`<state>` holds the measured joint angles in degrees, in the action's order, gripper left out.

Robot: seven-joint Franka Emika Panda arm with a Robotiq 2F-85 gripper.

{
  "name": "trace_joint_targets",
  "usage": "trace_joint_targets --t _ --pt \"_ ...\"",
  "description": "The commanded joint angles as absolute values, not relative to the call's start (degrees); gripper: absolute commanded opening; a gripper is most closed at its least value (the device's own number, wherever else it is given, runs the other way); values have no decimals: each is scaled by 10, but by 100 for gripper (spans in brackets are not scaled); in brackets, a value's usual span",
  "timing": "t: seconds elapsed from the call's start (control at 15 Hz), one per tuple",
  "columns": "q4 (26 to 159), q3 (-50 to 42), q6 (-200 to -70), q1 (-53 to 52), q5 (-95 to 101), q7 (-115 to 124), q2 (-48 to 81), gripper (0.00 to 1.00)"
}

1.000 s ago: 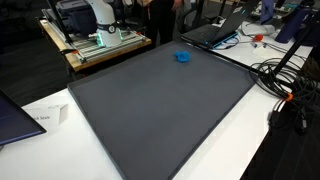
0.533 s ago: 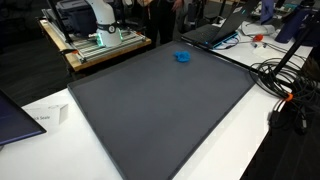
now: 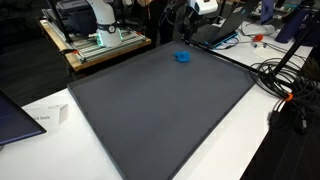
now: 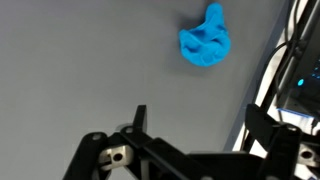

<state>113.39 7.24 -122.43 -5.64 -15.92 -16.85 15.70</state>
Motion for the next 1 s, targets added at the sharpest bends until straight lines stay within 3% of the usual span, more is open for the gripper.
trace_joint_targets --t 0.0,0.4,0.93 --pt "1128 85 -1210 -44 -180 -192 164 100" --pt "1115 92 -1193 -31 -206 -229 175 100" --pt "1115 88 -1175 -84 -109 -46 192 100"
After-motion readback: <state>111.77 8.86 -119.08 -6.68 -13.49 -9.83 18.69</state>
